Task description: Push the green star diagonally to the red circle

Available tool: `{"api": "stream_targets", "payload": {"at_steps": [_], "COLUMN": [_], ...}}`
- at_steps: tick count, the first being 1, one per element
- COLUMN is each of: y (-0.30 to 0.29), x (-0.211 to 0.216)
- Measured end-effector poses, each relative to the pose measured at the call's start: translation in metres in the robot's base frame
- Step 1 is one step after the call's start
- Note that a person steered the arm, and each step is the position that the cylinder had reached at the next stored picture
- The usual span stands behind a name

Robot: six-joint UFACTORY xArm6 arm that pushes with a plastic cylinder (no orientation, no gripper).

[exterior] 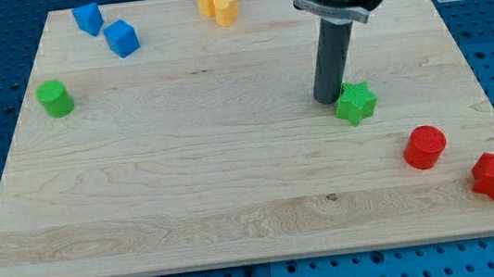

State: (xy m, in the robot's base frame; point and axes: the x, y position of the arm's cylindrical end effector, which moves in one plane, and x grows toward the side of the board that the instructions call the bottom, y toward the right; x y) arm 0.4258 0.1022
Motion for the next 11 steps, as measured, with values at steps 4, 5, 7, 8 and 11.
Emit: {"api": "stream_targets", "payload": {"at_steps": [4, 5, 7, 8, 11], "y": [0.046, 0.046, 0.015, 0.013, 0.024], "x": [0.014, 0.004, -0.007, 0.003, 0.024]}}
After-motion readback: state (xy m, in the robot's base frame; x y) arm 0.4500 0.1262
